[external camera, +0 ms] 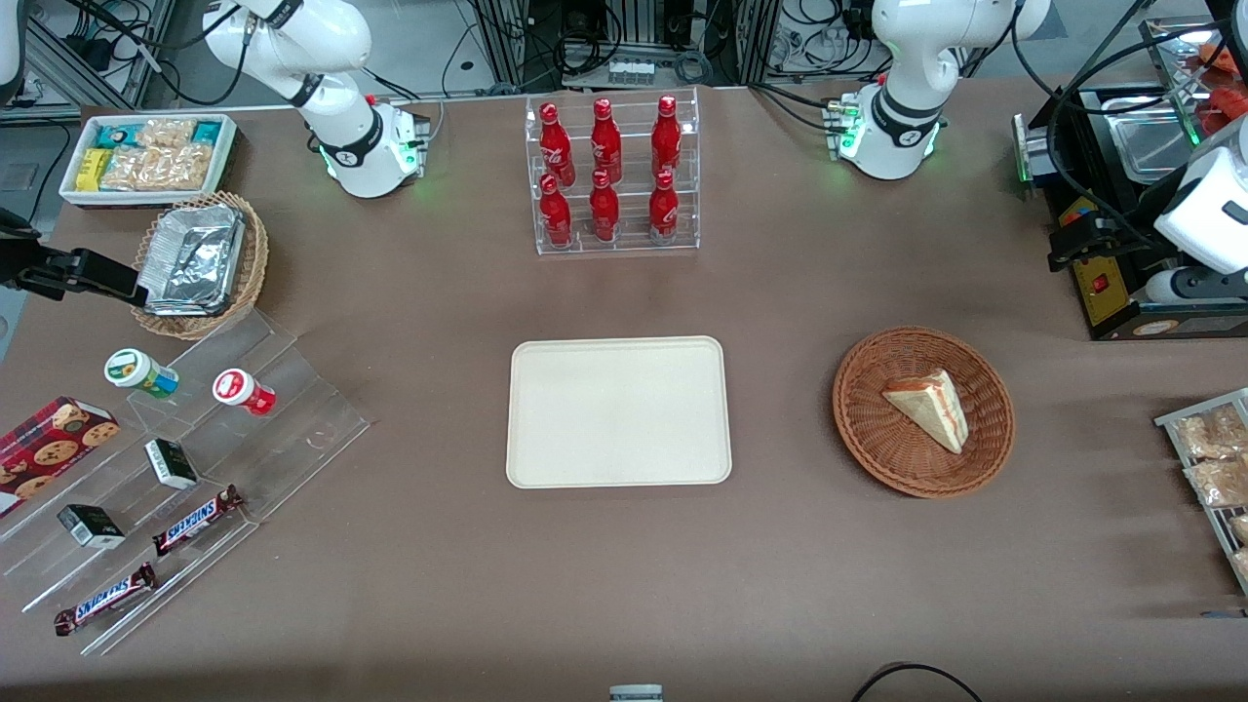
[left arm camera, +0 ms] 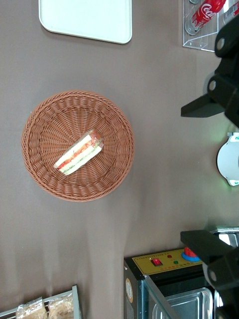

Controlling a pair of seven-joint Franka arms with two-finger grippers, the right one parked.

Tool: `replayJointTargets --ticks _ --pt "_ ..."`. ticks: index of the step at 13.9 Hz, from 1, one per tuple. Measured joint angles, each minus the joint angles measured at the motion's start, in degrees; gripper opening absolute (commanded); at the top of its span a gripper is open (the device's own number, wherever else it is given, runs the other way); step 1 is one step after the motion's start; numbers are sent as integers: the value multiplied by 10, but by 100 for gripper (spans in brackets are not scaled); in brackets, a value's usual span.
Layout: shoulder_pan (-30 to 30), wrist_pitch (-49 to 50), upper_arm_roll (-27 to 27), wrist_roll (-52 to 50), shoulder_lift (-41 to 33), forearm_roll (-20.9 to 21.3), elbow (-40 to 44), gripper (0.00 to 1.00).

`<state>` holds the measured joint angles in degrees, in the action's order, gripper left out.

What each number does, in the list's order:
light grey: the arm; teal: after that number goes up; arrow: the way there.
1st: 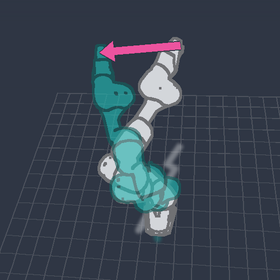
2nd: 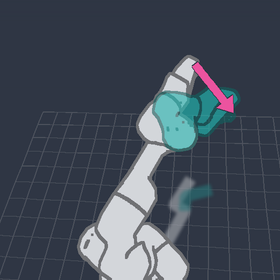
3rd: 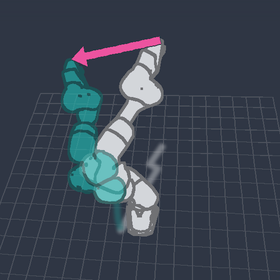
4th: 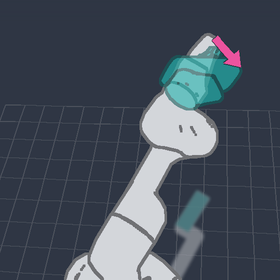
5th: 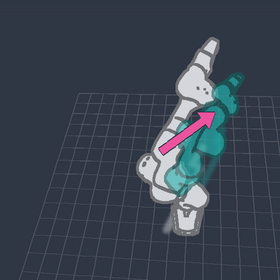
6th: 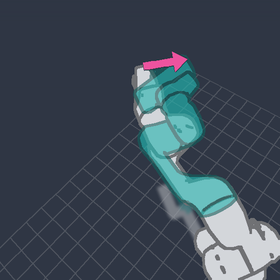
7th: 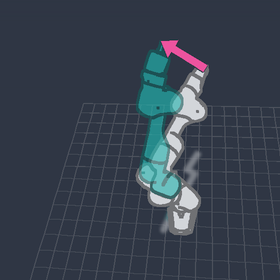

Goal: Place sandwich from basket to tray
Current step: 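Move the left gripper over the sandwich in the wicker basket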

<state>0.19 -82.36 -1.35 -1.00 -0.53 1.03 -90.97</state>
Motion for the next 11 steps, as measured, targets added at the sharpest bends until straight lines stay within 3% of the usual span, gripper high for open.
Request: replayJointTargets --ticks 7,11 --pt "6 -40 -15 -11 9 24 -21 100" --pt "4 -193 -17 -158 18 26 -137 100"
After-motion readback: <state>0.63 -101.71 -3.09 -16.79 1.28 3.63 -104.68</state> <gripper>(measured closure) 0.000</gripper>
